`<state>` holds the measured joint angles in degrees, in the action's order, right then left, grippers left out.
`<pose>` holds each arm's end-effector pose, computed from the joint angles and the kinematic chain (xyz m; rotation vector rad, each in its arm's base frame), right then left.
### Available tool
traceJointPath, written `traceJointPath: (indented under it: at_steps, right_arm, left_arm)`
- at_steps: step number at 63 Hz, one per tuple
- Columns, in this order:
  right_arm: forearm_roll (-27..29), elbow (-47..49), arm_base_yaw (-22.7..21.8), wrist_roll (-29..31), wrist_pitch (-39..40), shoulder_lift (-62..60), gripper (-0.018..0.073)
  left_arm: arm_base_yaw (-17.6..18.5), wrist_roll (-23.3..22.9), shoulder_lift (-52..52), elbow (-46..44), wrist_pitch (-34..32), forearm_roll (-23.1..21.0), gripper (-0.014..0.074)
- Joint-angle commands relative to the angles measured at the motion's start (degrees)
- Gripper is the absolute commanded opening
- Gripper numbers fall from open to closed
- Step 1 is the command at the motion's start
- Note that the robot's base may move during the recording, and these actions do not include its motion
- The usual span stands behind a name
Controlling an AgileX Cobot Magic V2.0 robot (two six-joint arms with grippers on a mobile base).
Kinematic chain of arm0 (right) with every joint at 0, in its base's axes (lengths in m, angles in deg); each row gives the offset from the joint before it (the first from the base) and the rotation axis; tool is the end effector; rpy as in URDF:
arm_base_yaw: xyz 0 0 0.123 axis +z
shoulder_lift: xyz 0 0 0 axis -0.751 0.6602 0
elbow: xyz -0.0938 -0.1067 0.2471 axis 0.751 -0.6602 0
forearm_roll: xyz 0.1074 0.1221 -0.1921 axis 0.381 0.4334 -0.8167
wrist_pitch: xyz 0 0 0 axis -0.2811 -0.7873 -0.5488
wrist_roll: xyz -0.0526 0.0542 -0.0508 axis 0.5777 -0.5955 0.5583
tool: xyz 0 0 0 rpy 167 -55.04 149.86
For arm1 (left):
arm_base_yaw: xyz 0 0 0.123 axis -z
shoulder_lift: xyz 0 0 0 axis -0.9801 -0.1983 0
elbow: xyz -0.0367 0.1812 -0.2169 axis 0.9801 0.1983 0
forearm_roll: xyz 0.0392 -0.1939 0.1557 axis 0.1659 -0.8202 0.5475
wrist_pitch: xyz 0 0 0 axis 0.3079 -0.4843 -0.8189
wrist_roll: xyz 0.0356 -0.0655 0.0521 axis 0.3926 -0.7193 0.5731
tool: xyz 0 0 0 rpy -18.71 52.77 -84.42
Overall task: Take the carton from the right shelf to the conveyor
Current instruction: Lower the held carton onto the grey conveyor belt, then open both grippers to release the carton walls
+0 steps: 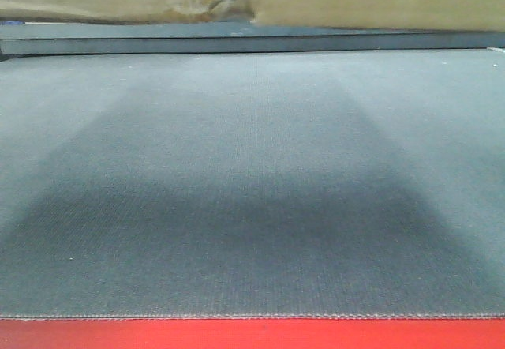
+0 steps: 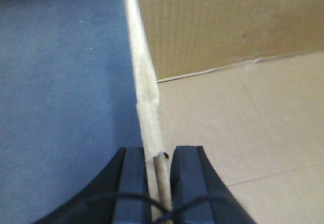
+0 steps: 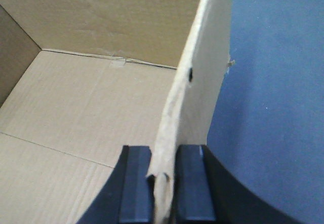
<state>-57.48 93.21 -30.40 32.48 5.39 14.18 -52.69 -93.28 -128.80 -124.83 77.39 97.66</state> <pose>0.2026 0.0866 0.4761 -0.3078 2.0961 0.4971 0.2171 -0.0752 0.4980 0.1151 2.1057 -0.0511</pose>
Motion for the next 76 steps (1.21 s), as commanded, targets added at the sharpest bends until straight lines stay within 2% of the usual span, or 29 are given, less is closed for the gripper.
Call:
traceJointPath:
  at_steps: [1, 6, 13, 28, 42, 47, 51, 59, 61, 62, 69, 76]
  right_arm:
    - [-1.58, 1.1, -0.37, 0.52, 4.48, 1.94, -0.0066]
    - [-1.58, 1.1, -0.37, 0.52, 5.53, 5.12, -0.0066]
    - [-1.68, 1.1, -0.37, 0.52, 7.75, 10.09, -0.0066]
    - [-2.93, 1.1, -0.37, 0.52, 13.35, 20.04, -0.0066]
    - [-4.88, 1.1, -0.37, 0.52, 13.39, 25.24, -0.0057]
    - [-4.88, 1.1, -0.37, 0.52, 13.39, 25.55, 0.0041]
    - [-4.88, 1.1, -0.37, 0.52, 13.51, 25.55, 0.0195]
    - [-5.01, 1.1, -0.37, 0.52, 13.59, 25.32, 0.0545]
    - [-5.01, 1.1, -0.37, 0.52, 13.59, 25.3, 0.0578]
    - [-5.1, 1.1, -0.37, 0.52, 13.47, 25.18, 0.0575]
    - [-5.1, 1.1, -0.48, 0.52, 13.42, 23.89, 0.0568]
    - [-5.22, 1.1, -0.56, 0.52, 13.91, 21.28, 0.0566]
  left_arm:
    - [-4.36, 0.52, -1.71, -0.33, -3.13, -0.05, -0.0016]
    - [-7.37, 0.52, -4.13, -0.33, -4.73, -1.87, -0.0016]
    - [-9.01, 0.52, -8.15, -0.33, -5.57, -2.99, -0.0016]
    - [-9.01, 0.52, -17.52, 1.12, -8.0, -4.33, -0.0016]
    - [-9.01, 0.52, -22.15, 1.51, -11.83, -4.71, -0.0005]
    - [-9.01, 0.52, -22.55, 1.51, -11.99, -4.71, 0.0075]
    - [-9.01, 0.74, -22.55, 1.51, -11.89, -4.71, 0.0181]
    - [-9.01, 0.74, -22.55, 1.51, -12.05, -4.71, 0.053]
    - [-9.01, 0.74, -22.55, 1.51, -12.05, -4.71, 0.0613]
    - [-9.01, 0.74, -22.55, 1.51, -11.89, -4.71, 0.0625]
    - [-9.01, 0.74, -21.37, 1.16, -11.69, -4.71, 0.0554]
    - [-9.01, 0.84, -18.4, 1.16, -11.69, -4.1, 0.0547]
